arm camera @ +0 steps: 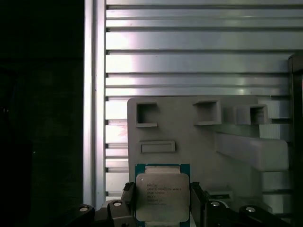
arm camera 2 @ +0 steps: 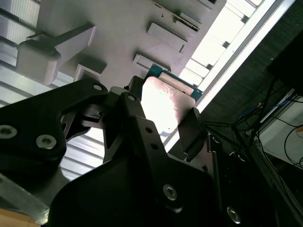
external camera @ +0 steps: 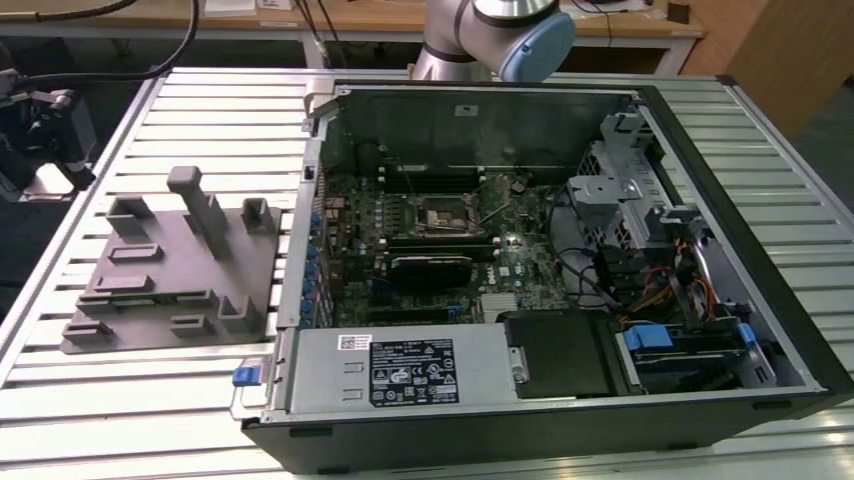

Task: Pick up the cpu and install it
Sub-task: 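Pick up the cpu and move it towards the insertion slot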

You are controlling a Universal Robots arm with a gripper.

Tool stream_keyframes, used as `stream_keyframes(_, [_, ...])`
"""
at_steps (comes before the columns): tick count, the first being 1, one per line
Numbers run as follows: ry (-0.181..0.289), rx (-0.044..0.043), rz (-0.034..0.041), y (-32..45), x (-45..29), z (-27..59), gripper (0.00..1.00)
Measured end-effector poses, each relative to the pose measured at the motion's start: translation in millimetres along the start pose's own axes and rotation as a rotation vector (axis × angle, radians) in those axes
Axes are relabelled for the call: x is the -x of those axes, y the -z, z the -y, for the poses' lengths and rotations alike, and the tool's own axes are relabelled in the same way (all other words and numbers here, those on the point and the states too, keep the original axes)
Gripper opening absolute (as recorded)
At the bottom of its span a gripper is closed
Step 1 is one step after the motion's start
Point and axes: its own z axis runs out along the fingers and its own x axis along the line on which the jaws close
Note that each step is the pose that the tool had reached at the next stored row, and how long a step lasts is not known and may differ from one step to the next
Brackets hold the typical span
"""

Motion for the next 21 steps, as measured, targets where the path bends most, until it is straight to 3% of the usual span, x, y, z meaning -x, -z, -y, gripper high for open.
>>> stream_keyframes(21, [0.000,0.0001,0.0001,29.8,0.1,-2.8,0.54])
